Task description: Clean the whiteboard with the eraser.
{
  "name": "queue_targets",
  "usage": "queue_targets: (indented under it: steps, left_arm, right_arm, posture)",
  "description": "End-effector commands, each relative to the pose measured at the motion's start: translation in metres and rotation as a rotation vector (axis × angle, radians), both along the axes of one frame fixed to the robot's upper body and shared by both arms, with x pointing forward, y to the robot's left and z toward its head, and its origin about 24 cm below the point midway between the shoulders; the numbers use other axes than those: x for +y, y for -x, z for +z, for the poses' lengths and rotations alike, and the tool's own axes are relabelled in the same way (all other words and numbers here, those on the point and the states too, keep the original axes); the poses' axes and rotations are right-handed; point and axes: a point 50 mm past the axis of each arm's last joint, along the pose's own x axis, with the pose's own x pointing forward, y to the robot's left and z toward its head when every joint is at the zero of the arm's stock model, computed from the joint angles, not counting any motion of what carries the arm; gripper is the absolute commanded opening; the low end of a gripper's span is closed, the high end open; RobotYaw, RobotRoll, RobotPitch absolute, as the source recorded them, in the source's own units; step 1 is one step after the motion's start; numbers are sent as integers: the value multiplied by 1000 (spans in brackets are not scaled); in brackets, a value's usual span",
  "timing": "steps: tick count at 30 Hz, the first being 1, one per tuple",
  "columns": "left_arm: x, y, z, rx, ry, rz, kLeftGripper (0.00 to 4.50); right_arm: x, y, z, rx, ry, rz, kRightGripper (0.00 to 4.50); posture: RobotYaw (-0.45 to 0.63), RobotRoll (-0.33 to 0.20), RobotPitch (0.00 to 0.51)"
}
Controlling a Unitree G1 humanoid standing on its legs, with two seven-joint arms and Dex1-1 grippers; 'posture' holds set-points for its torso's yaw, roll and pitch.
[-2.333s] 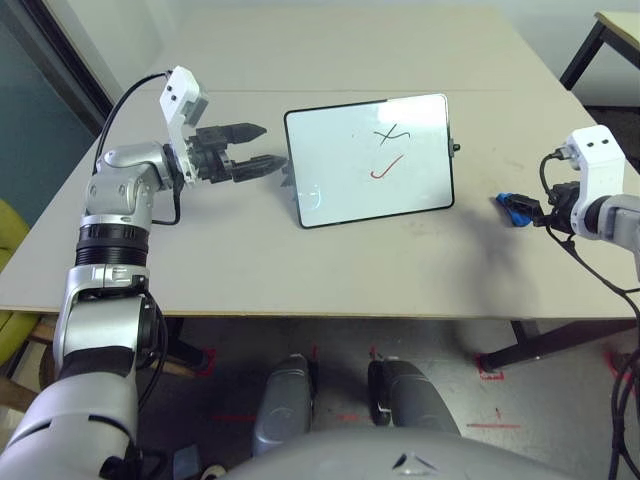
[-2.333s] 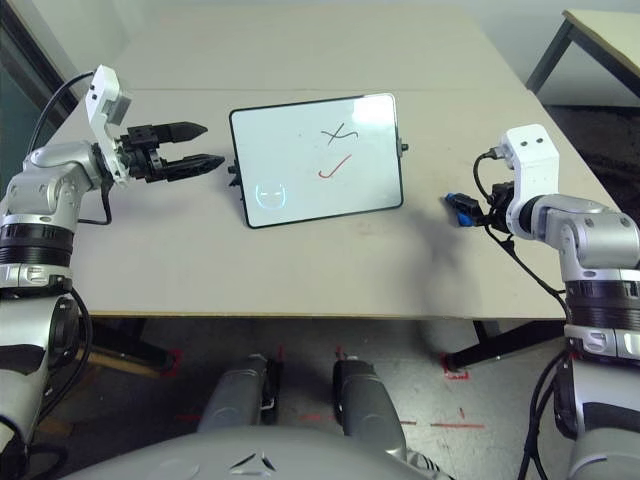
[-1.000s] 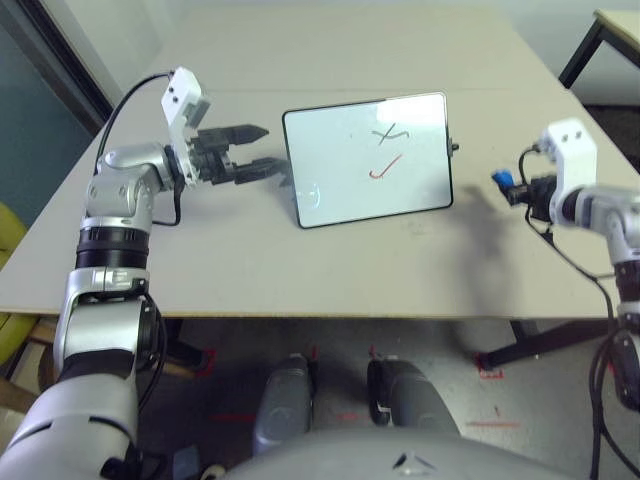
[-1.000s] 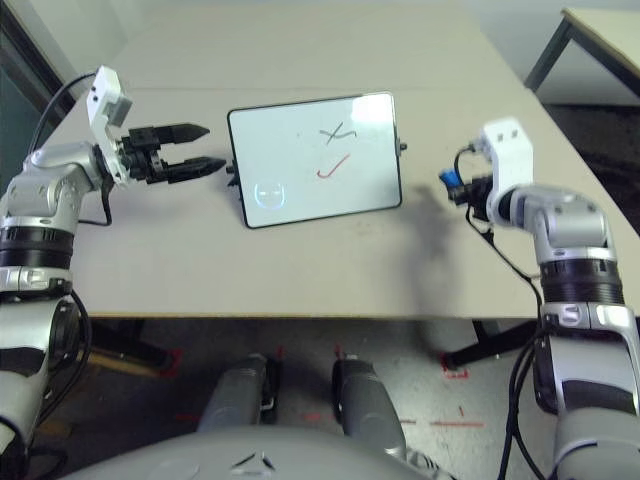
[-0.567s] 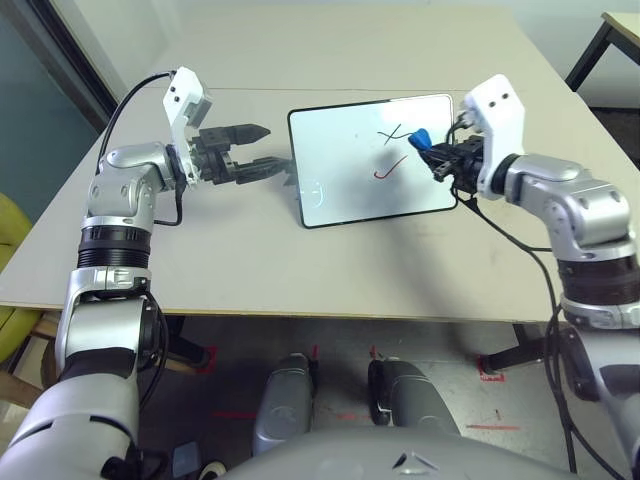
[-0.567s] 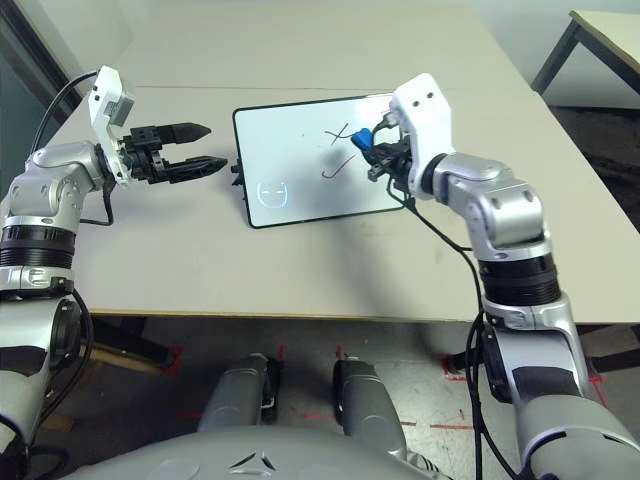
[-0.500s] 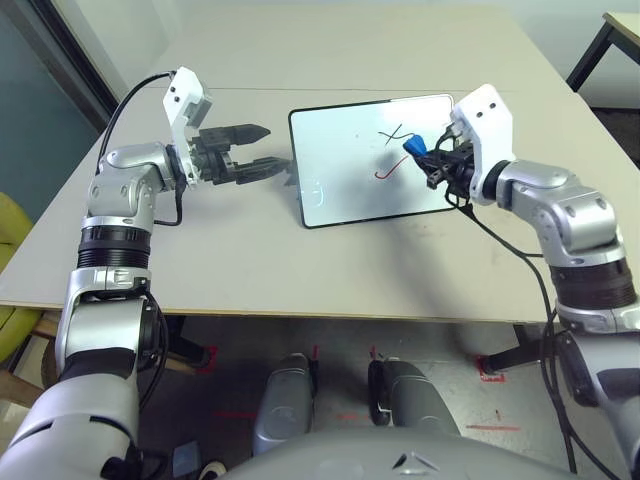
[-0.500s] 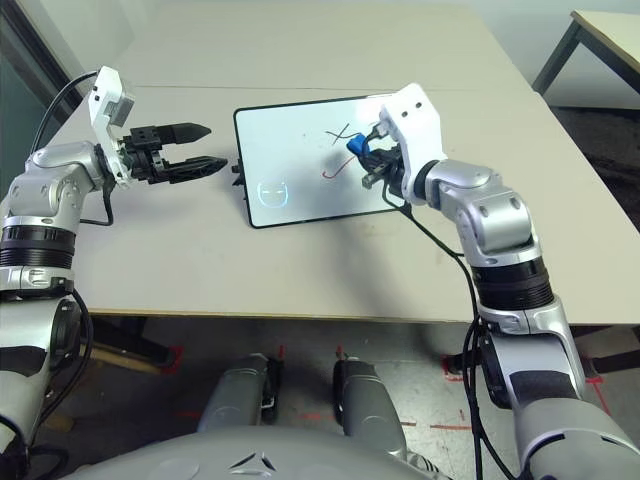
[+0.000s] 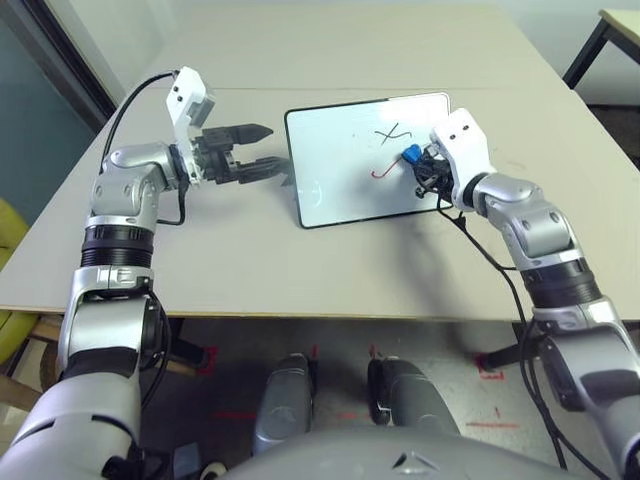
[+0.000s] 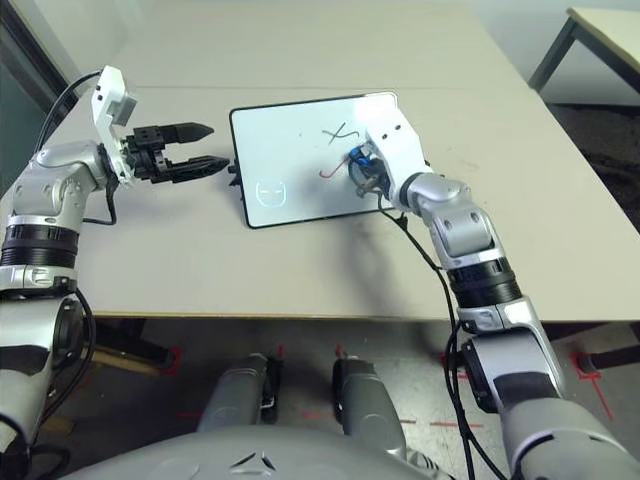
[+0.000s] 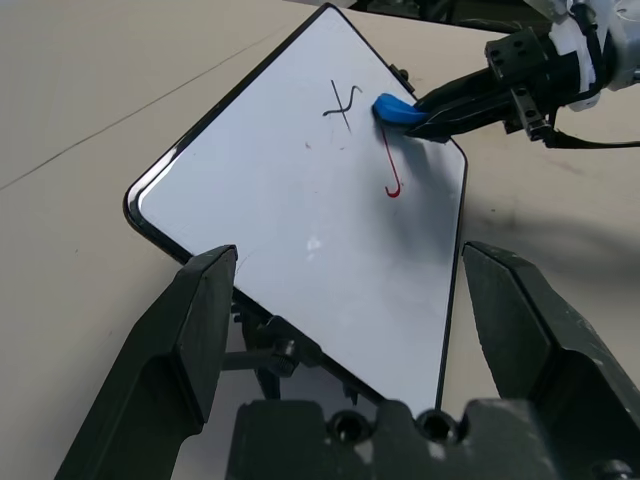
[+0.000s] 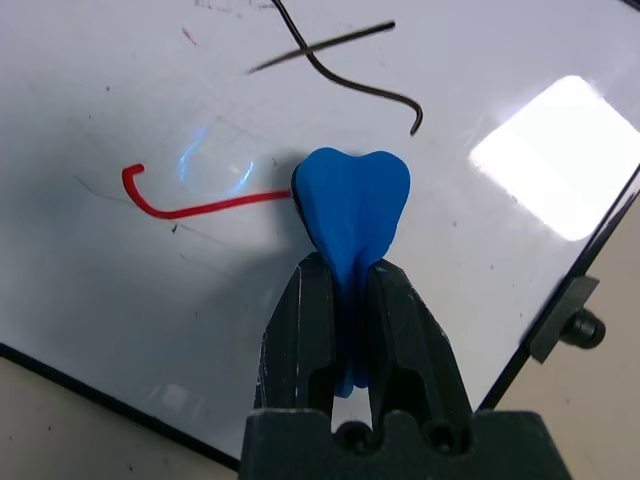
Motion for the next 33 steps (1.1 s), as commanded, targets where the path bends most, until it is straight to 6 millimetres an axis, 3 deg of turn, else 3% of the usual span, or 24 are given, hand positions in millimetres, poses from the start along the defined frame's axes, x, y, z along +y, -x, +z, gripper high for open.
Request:
queue_targets:
  steps: [1,19,23,33]
  left_arm:
    - [-3,-1,-1,1,-10,-9,4500]
    - [-3,-1,0,-4,-5,-9,4500]
    - [-3,-1,0,-6,-7,-8,4500]
    - [-3,-2,1,-9,-7,-12,4500]
  right_arm:
    - [12,0,-4,19,56,59,221]
    - [57,23,-15,71,98,285,212]
    - [50,20,-17,74,120,253,212]
    - [-4,8,-15,65,250,124,200]
  posture:
    - [181,0,84]
    - [182,0,80]
    - [182,0,80]
    - [179,0,76]
